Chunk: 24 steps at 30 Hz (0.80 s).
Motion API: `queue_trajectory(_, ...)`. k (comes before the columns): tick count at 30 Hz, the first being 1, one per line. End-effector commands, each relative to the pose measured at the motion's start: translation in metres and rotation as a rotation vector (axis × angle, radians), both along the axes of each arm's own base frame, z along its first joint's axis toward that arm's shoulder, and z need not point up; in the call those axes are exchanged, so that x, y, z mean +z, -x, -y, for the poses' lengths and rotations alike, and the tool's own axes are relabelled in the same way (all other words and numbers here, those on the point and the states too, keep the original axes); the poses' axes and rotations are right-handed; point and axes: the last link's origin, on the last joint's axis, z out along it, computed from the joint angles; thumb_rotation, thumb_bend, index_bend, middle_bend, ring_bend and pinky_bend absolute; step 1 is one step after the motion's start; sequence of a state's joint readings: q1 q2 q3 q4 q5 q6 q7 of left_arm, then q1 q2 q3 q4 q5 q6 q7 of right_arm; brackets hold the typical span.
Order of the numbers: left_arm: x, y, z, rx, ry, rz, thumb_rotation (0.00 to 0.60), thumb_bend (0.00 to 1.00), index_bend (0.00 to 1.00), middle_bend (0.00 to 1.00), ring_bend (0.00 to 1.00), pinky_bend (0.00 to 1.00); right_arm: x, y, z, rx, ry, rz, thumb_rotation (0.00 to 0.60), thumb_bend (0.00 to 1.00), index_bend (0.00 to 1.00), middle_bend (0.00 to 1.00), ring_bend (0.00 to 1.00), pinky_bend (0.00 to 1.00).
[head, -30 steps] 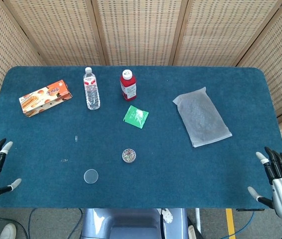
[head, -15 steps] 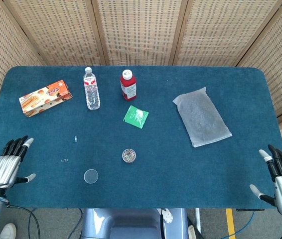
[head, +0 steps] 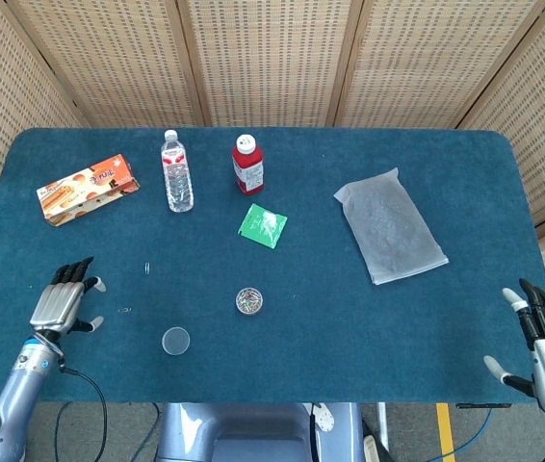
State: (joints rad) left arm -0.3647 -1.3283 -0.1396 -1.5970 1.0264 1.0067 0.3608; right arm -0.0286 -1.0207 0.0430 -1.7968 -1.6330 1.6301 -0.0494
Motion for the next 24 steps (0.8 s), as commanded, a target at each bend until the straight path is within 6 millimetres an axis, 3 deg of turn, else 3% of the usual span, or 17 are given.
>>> queue_trajectory(1,-0.008,-0.004,-0.004,0.032,0.042,-0.011,0.600,0.28,0.41,0.00,0.00,0.00,0.000,0.000,0.000,0.000,-0.001,0.000,0.600,0.00,0.08,0.00,0.00,0.00)
queue_trajectory(24,-0.034,-0.012,-0.013,0.067,0.065,-0.051,0.600,0.32,0.47,0.00,0.00,0.00,-0.003,0.001,0.003,-0.012,-0.014,-0.001,0.600,0.00,0.08,0.00,0.00,0.00)
